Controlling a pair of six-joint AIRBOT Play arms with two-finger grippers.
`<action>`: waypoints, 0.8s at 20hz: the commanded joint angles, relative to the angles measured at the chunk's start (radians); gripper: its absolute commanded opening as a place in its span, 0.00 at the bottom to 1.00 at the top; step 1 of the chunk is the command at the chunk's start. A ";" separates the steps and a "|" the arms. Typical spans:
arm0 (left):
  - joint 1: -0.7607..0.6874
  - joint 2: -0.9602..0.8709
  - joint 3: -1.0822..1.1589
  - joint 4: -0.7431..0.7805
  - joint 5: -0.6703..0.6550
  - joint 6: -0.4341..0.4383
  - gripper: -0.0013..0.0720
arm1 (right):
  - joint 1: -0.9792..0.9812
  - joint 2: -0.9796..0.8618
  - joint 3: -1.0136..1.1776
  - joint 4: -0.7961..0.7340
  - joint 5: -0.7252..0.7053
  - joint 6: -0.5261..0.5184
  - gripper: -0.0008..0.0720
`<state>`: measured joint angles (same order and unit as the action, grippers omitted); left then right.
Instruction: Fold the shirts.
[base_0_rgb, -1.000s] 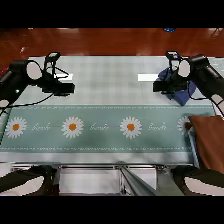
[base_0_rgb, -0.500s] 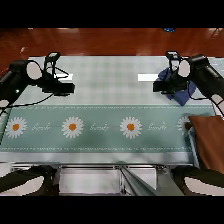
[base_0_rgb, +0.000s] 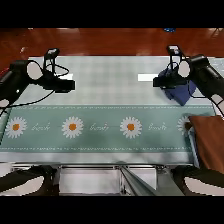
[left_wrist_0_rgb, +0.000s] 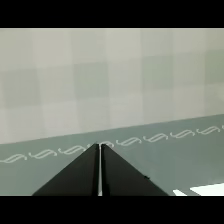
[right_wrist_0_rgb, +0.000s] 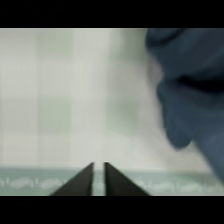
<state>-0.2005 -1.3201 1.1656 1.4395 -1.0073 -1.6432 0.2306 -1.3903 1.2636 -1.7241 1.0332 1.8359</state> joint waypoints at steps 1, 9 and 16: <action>0.001 -0.016 0.000 0.032 0.166 -0.003 0.72 | -0.001 0.000 0.001 -0.214 -0.264 0.019 0.58; 0.121 -0.019 0.001 0.150 0.077 -0.154 0.71 | -0.316 -0.237 0.127 -0.153 -0.314 0.095 0.58; 0.124 -0.019 0.001 -0.044 -0.024 -0.096 0.71 | -0.364 -0.381 0.127 -0.014 -0.213 -0.015 0.54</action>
<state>-0.0784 -1.3384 1.1667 1.5185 -1.0000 -1.7828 -0.1200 -1.7206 1.3880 -1.8004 0.7700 1.8671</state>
